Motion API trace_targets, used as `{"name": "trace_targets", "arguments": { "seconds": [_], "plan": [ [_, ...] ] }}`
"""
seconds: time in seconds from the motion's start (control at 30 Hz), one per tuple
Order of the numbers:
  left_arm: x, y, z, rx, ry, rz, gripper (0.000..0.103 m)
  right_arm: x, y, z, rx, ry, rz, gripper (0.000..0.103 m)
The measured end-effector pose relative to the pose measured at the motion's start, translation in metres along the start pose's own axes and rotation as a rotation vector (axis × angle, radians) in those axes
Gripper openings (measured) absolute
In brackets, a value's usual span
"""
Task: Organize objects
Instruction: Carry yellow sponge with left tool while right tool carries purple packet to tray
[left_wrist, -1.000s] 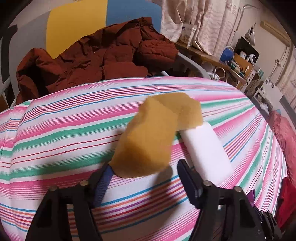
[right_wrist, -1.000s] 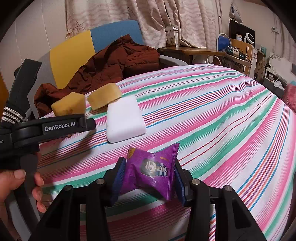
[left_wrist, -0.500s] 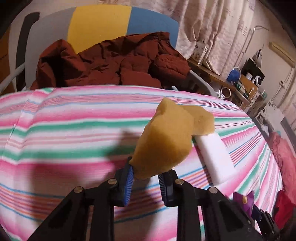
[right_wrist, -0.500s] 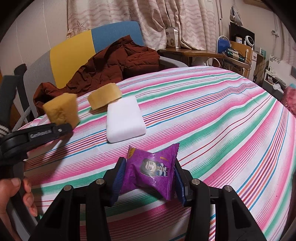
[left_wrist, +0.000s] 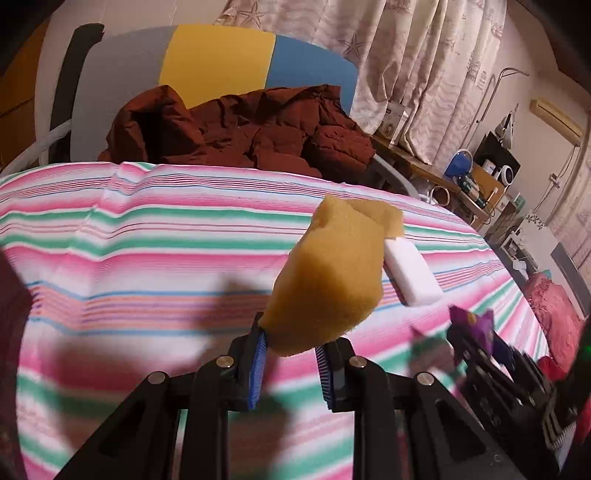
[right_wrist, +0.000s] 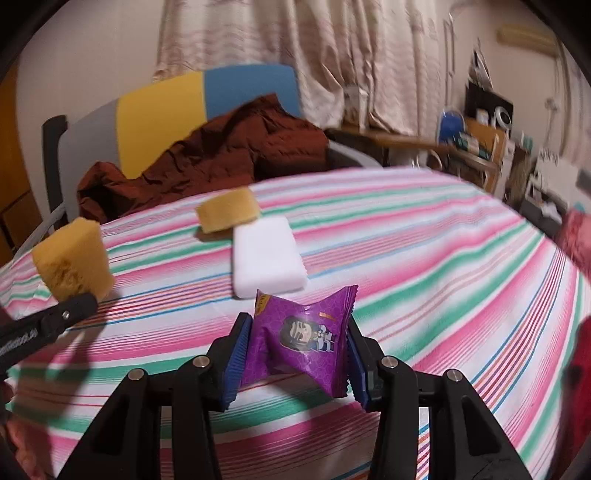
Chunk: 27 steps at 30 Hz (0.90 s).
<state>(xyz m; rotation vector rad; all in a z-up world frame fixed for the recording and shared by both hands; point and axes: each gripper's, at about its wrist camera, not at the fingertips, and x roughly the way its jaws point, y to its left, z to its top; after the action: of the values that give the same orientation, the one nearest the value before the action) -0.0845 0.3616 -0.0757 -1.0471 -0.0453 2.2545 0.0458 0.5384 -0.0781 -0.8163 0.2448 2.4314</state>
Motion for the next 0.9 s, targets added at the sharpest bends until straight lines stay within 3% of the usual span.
{"name": "trace_targets", "arguments": {
  "seconds": [0.2,0.6,0.9],
  "plan": [
    [-0.047,0.017,-0.019,-0.029,-0.046,-0.038,0.024,-0.013,0.023,-0.004,-0.100,-0.028,0.029,0.048],
    [-0.130,0.065,-0.033,-0.082,-0.169,-0.017,0.024,-0.046,0.057,-0.027,-0.215,-0.043,0.095,0.048],
    [-0.174,0.129,-0.036,-0.225,-0.198,-0.005,0.024,-0.071,0.090,-0.039,-0.282,-0.026,0.196,0.048]
  ]
}}
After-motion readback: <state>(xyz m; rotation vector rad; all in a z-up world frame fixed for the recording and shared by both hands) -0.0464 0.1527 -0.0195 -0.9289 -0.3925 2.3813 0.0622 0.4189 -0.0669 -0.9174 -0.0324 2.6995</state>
